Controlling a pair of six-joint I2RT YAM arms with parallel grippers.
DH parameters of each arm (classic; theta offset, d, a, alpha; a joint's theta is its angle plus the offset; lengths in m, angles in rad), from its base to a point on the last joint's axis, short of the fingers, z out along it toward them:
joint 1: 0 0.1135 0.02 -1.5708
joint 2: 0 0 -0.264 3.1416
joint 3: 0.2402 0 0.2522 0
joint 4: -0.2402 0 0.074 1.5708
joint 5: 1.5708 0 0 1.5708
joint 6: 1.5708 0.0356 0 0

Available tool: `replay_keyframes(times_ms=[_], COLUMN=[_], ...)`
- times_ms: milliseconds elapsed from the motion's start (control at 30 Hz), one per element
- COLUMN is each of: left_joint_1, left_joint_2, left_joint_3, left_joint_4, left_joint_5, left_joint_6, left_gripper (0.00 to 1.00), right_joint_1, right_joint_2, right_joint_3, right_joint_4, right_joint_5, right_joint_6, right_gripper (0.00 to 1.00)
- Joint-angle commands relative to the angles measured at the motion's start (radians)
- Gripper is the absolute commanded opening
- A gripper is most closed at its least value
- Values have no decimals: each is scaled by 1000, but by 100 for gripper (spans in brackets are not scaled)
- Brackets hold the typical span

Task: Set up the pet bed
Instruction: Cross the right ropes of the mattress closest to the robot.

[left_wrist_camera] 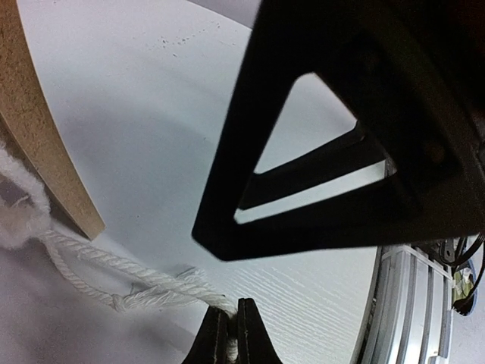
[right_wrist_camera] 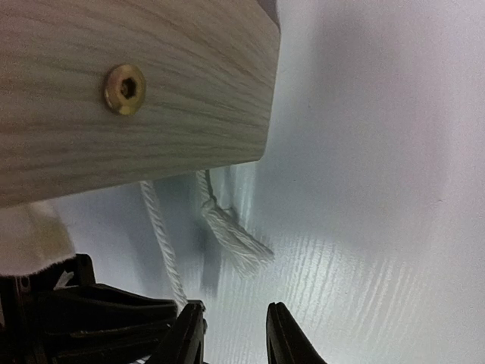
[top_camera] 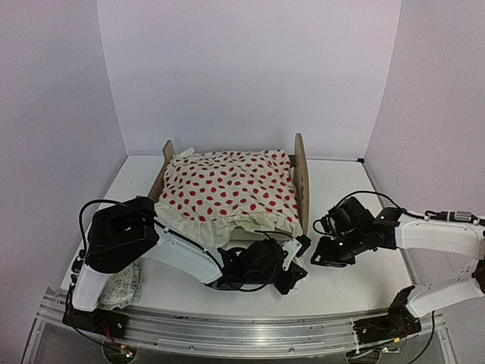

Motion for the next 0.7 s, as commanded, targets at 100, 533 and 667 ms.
replay_keyframes(times_ms=[100, 533, 667], left_joint_1=[3, 2, 4], left_joint_2=[-45, -71, -95], left_joint_3=[-44, -88, -123], left_joint_4=[105, 156, 205], left_joint_5=[16, 1, -27], left_joint_6=[-18, -38, -59], left_gripper=[3, 2, 2], right_joint_1=[2, 2, 2], right_joint_2=[53, 71, 64], right_joint_3=[-24, -63, -87], right_joint_4=[138, 215, 229], right_joint_5=[-140, -202, -199], right_joint_6=[86, 144, 157], right_gripper=[31, 29, 26])
